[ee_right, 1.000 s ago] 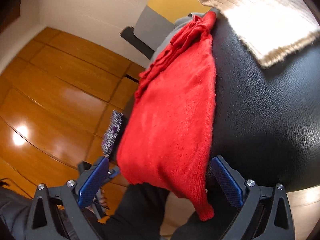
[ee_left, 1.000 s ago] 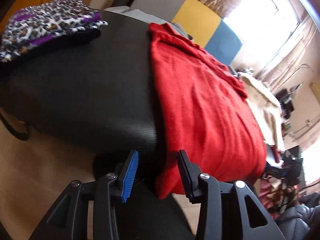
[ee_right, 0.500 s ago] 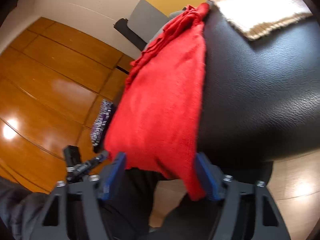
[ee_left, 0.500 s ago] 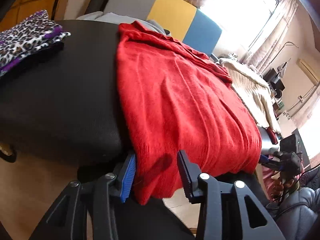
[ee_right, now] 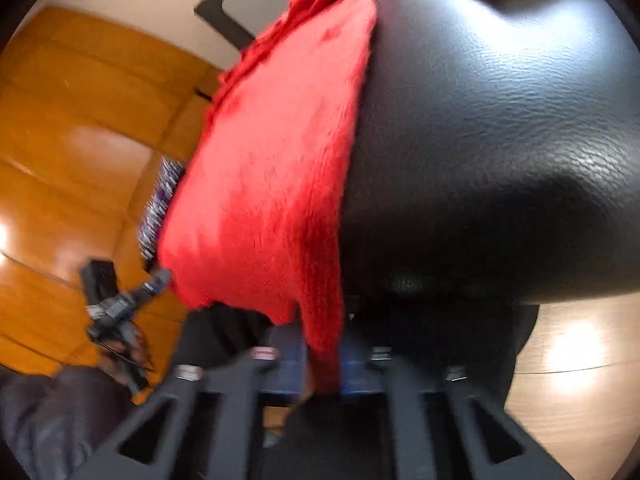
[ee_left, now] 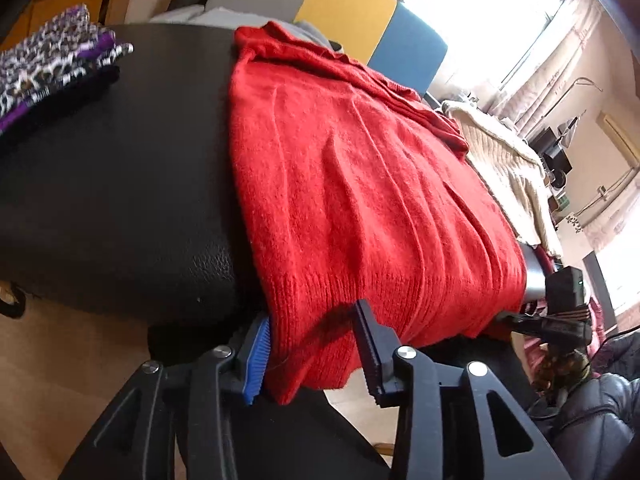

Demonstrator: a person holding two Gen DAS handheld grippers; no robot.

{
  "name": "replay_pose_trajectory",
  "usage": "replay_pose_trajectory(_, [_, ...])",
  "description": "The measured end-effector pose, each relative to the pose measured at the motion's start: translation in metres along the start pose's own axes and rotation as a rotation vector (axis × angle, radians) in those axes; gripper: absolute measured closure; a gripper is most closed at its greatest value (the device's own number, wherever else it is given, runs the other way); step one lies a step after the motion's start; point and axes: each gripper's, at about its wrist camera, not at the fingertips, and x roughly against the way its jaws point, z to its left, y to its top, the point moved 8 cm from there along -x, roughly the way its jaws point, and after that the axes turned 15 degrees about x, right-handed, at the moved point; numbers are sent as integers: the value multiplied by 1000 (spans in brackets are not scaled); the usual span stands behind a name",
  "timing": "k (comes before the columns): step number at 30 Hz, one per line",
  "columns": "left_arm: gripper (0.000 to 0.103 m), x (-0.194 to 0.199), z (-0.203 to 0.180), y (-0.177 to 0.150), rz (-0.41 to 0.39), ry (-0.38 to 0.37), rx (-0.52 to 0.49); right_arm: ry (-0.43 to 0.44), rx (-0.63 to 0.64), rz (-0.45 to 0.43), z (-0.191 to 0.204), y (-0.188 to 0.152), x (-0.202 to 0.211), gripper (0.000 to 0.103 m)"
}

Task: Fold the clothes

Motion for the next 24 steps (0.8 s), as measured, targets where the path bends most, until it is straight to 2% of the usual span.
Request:
replay_pose_trajectory(1, [73,-1,0,-2,14,8,-2,-11,11,7,1,0,0,93])
replay_pose_trajectory(2, [95,-2,1,-3,29,17,-3,-8,23,8,5,1,1,93])
replay_pose_trajectory(3, [97,-3,1,-5,39,21,-5,-3,35,8,8,2,3,93])
replay_pose_trajectory(6, [97,2,-2,-5,48,-27,16,35,75,-30,27,14,11,93])
replay_pose_trajectory(9, [97,20,-6,5,33,-145,72,87,101,-86,45,29,23,93])
replay_pose_trajectory(13, [97,55,-14,37,-28,-327,131,142,134,-165,65,61,41,93])
replay_pose_trajectory(18, [97,76,-29,85,-112,-490,176,184,180,-274,83,114,61,93])
replay_pose_trajectory(20, [97,74,-36,107,-133,-532,188,187,177,-309,78,139,65,93])
replay_pose_trajectory(24, [97,63,-53,161,-181,-562,173,168,171,-360,64,197,59,93])
